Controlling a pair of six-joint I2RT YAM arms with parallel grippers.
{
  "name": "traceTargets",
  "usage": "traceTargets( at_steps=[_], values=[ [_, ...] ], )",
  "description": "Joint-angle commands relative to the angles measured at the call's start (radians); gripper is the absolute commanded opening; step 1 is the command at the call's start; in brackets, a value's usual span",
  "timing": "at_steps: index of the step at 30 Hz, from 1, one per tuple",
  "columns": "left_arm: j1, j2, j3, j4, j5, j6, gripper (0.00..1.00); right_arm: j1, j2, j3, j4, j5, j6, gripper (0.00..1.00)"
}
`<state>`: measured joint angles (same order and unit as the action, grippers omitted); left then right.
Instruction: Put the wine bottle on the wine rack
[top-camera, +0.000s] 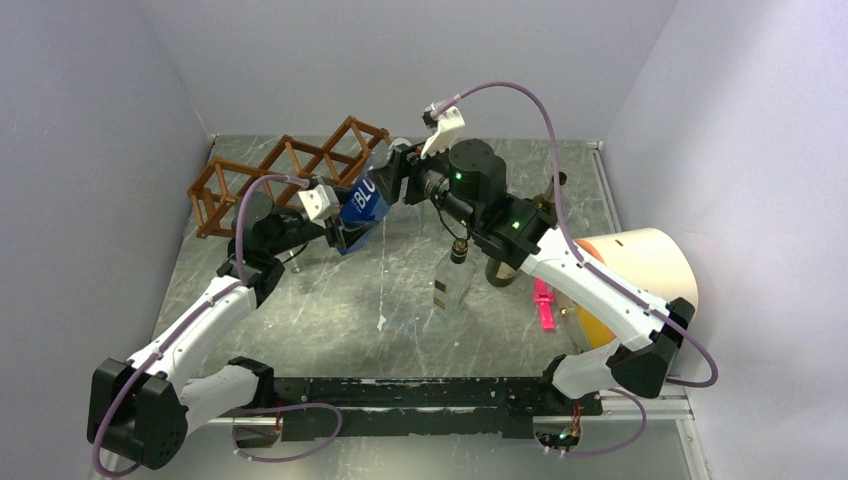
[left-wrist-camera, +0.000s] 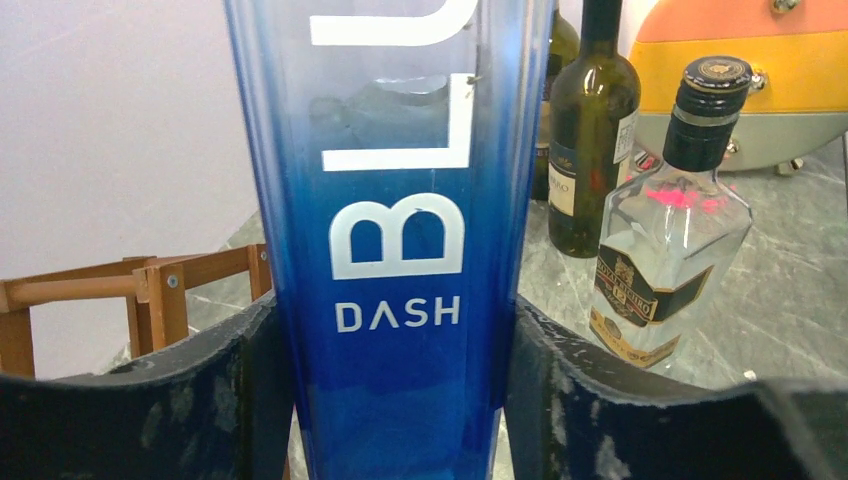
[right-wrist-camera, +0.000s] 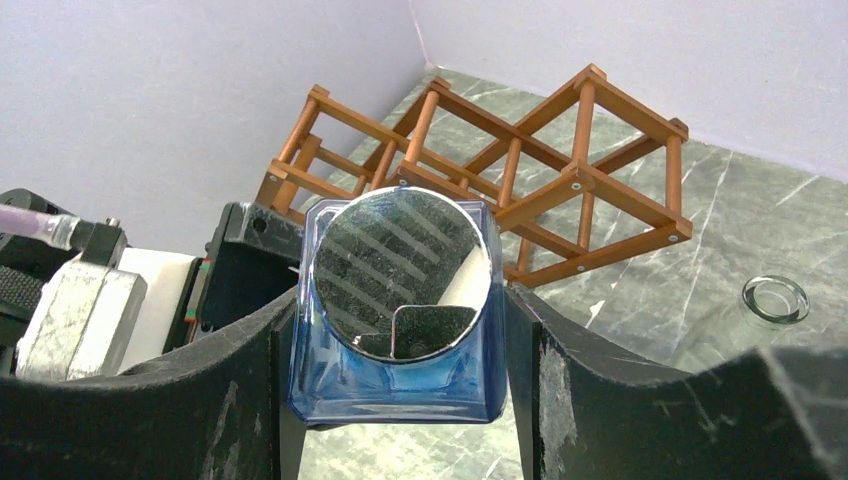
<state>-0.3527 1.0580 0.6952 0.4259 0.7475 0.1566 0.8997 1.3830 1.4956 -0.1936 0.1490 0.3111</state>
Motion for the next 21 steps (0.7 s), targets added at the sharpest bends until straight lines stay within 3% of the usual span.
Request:
traceTargets(
  at_steps=[1, 4, 6, 12, 14, 16, 21],
  values=[
    [-0.008, -0.019, -0.012, 0.041, -0.045, 0.035, 0.51, 0.003, -0.081, 0.020, 0.200, -0.032, 0.045, 0.00],
    [-0.009, -0.027, -0.008, 0.013, -0.013, 0.088, 0.31, 0.002, -0.101, -0.002, 0.189, -0.063, 0.041, 0.00],
    [-0.012, -0.031, 0.012, -0.036, -0.018, 0.131, 0.09, 0.002, -0.116, -0.028, 0.184, -0.081, 0.020, 0.01],
    [-0.012, -0.095, -0.012, -0.050, -0.123, 0.236, 0.07, 0.001, -0.176, -0.125, 0.116, -0.036, -0.031, 0.59],
    [-0.014, -0.125, -0.027, -0.056, -0.137, 0.299, 0.07, 0.001, -0.190, -0.135, 0.066, -0.047, -0.062, 0.73],
    [-0.013, -0.150, -0.030, -0.081, -0.152, 0.375, 0.07, 0.002, -0.205, -0.138, 0.003, -0.056, -0.111, 0.80],
    [-0.014, -0.199, -0.027, -0.075, -0.228, 0.511, 0.07, 0.002, -0.239, -0.096, -0.110, -0.085, -0.182, 0.85]
  ],
)
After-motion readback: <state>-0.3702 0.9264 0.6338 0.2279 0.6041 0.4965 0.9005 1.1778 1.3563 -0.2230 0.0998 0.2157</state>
